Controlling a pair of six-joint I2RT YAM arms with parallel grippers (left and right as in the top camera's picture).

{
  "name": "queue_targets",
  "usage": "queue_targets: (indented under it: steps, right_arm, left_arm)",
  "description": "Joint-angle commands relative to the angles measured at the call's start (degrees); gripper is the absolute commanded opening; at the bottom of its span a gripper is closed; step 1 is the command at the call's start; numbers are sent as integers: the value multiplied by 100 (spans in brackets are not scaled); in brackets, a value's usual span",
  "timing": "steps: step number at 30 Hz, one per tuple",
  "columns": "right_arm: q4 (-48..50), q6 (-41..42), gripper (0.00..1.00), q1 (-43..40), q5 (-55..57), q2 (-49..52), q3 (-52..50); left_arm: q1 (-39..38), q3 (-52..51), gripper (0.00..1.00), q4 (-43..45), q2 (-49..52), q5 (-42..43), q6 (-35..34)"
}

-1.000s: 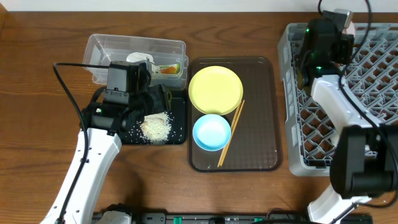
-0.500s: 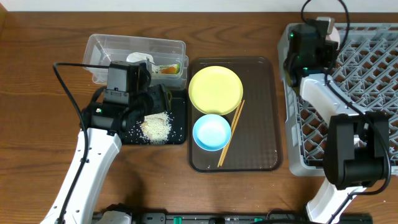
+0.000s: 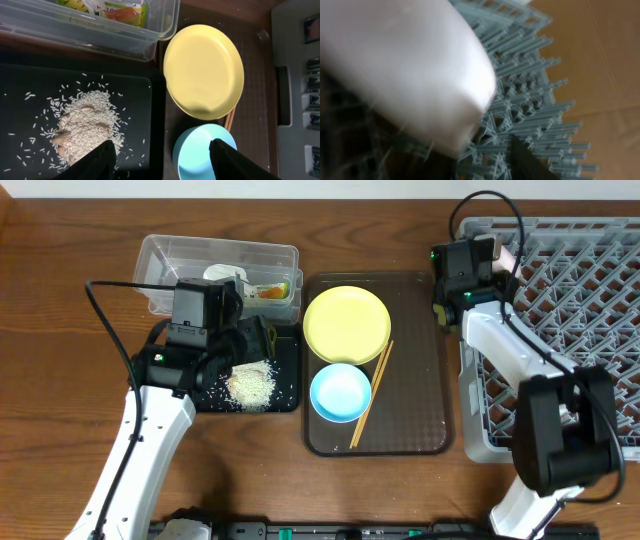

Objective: Sort waste into correct bins and load items into the dishwasher rack
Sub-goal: 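Lift the pink bowl with the right gripper and set it in the rack, then reach the right gripper to the blue bowl and grasp it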

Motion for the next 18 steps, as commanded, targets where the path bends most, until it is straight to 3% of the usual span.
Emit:
queue_targets:
  steps: [1,4,8,10,14,18]
  right_arm:
    - [-422,470,49,151,-1099,-763,13]
    - [-968,592,54,223,-2977,-1268,13]
    - [-1462,734,56,330,-5753,-1598,13]
    - [-1727,752,55,446,-6631,-1574,2]
    - [-2175,754,54,807,-6891,-1394,-142]
    - [-2315,811,54,1246,-6889,-1084,-328]
  left_arm:
    - [20,-7,63,-20,26,-42,136]
    - [20,-7,63,-107,26,-372,133]
    - [26,-7,63,-503,31,-1722,13]
    - [33,-7,63,-726,33,-2378,-345]
    - [81,-7,63,-905,33,-2645,-837]
    - [79,-7,64,-903,33,-2625,-861]
